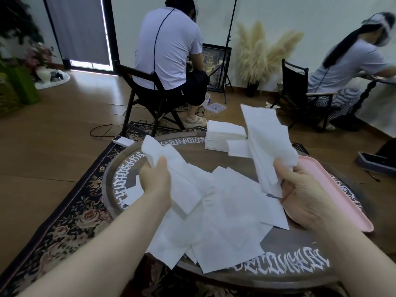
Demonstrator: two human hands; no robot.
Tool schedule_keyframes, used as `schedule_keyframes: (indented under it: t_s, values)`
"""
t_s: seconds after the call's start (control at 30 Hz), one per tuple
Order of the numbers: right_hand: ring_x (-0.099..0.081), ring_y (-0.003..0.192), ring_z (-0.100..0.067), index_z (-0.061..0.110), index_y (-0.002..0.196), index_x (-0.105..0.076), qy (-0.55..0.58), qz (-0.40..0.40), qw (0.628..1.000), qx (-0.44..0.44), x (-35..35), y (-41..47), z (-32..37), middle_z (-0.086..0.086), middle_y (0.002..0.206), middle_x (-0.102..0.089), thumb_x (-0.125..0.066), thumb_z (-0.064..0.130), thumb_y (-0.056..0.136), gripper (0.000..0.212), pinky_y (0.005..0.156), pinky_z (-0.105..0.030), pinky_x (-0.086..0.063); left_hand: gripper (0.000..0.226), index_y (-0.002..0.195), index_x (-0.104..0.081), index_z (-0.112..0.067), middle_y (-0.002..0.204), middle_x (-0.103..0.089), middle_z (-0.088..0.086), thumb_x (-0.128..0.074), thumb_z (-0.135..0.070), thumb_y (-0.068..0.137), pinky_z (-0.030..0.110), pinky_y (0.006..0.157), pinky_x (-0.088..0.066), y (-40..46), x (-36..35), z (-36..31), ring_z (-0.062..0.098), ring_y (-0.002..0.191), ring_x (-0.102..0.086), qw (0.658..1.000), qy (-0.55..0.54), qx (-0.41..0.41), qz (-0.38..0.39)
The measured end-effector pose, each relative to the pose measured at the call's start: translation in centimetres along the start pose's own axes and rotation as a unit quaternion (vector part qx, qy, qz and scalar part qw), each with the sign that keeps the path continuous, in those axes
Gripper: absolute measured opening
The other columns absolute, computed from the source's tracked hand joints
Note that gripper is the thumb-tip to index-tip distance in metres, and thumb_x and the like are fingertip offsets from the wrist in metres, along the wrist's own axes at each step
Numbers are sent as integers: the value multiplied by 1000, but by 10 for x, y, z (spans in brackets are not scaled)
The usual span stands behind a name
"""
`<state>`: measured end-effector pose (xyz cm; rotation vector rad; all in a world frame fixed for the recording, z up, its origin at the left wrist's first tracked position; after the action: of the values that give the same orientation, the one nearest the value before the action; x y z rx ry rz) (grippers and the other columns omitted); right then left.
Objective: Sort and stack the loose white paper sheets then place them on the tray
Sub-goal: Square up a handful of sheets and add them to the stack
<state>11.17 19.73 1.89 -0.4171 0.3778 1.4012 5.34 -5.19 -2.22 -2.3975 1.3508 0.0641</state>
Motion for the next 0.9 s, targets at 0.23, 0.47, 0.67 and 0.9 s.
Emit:
schedule_keyframes:
  t_s: [0.23,0.47,0.67,0.9]
  values:
    - [-75,79,-20,7,112,-65,8,-24,997,-71,-22,-5,-48,-10,101,-76,-56,-1,91,24,58,-32,-61,12,89,-66,-21,94,-73,-5,-64,-32,94,41,91,-55,-49,-29,23,20,96,-68,994,-53,3,96]
    - [-75,74,-18,6,114,-65,-42,-15,994,-95,-21,-10,-56,-9,98,-77,-57,0,93,24,56,-26,-58,13,96,-69,-11,93,-74,1,-74,-18,86,34,78,-56,-45,-26,14,18,86,-69,993,-77,11,90]
    - [-74,70,-18,10,108,-69,-78,-36,996,-19,-11,-10,-31,-7,88,-77,-59,8,91,20,54,-30,-59,16,104,-66,-9,98,-71,4,-69,-14,89,39,88,-55,-15,-7,-14,28,97,-68,997,-56,-15,45]
    - [-74,87,-17,13,107,-71,-72,81,994,18,-22,-8,-18,-8,105,-76,-61,15,80,29,65,-28,-60,17,100,-71,1,86,-73,13,-66,-5,84,29,63,-59,-32,-9,-19,23,68,-69,936,85,154,306]
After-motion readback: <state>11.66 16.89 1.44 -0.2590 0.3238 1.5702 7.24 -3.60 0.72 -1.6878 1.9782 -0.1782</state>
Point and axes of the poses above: each hand's wrist, its own y-axis towards the middle knuckle, its own x-axis out of the back of the hand, z = x × y, the point moved 3 cm from there along y, towards the middle knuckle
